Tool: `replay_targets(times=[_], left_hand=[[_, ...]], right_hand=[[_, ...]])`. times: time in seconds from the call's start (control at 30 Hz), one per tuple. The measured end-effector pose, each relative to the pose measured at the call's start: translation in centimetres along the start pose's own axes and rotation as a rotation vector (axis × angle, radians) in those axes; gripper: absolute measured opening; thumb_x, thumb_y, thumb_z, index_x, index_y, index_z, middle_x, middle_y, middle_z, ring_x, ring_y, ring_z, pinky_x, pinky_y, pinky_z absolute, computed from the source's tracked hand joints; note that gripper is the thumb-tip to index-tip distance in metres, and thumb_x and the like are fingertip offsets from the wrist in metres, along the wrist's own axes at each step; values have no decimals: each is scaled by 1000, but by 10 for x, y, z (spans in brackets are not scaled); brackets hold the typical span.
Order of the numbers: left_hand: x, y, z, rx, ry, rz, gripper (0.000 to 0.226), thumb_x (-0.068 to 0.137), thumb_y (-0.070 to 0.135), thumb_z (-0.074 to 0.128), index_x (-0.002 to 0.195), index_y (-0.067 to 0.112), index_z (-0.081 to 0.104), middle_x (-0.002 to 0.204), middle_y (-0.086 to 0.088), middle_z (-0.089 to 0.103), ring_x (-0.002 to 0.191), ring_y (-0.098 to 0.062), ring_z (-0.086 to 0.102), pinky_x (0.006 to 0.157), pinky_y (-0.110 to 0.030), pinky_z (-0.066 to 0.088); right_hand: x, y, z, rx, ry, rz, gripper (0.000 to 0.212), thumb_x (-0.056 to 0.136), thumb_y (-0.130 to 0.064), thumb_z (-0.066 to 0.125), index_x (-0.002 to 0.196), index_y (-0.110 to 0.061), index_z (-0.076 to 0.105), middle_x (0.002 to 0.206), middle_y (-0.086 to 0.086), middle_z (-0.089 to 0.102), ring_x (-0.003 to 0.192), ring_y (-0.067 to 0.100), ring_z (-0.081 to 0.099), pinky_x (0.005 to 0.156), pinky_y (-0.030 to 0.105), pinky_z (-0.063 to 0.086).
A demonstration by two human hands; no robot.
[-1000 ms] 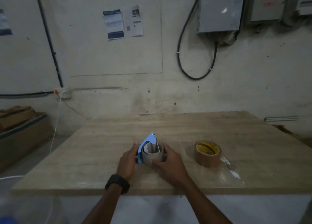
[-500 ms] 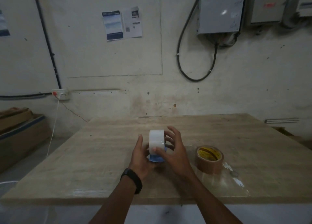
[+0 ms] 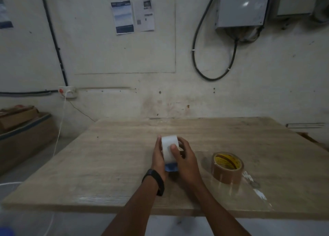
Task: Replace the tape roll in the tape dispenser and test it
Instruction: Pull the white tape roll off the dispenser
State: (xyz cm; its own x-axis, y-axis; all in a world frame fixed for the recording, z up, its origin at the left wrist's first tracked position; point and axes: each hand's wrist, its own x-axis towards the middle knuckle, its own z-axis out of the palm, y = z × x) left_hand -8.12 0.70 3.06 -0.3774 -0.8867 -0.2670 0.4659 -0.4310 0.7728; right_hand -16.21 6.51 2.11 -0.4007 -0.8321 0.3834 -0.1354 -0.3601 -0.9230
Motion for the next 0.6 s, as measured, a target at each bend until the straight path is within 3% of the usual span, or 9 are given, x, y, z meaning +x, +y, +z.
replay_targets(times=[0.1,0.2,0.33,0.43,0.6], left_hand=[[14,-9,-6,65,34,46,104,42,83,76,116,10,74,122,-24,68,109,-43,64,95,-55,54],[23,-13,-15,120,11,97,99,50,85,72,116,12,73,124,-27,67,109,-44,62,105,-62,45],[20,-13,-17,44,-2,72,73,72,72,67,111,11,74,108,-21,73,96,-37,67,94,-55,53],[22,-14,-18,5,11,43,67,78,67,65,114,11,72,115,-23,71,99,-36,67,86,-51,55],[26,-12,-21,-41,-70,-21,58,91,61,54,107,8,71,101,-20,71,88,-33,67,73,-44,55]], right_hand=[[1,6,-4,173,-78,77,53,86,-43,71,136,-28,59,125,-1,70,111,17,70,87,35,61],[0,9,-9,198,-126,89,66,76,-39,73,140,-35,55,128,-3,68,113,18,68,90,39,60],[-3,5,-8,90,-100,12,60,83,-44,70,139,-52,49,137,-11,58,115,12,64,94,39,60],[-3,1,-7,34,-85,-16,46,88,-46,65,132,-56,55,141,-10,57,120,12,61,100,47,56],[-7,6,-14,70,-191,-31,75,77,-22,71,144,-44,47,141,1,57,120,22,62,93,44,60]])
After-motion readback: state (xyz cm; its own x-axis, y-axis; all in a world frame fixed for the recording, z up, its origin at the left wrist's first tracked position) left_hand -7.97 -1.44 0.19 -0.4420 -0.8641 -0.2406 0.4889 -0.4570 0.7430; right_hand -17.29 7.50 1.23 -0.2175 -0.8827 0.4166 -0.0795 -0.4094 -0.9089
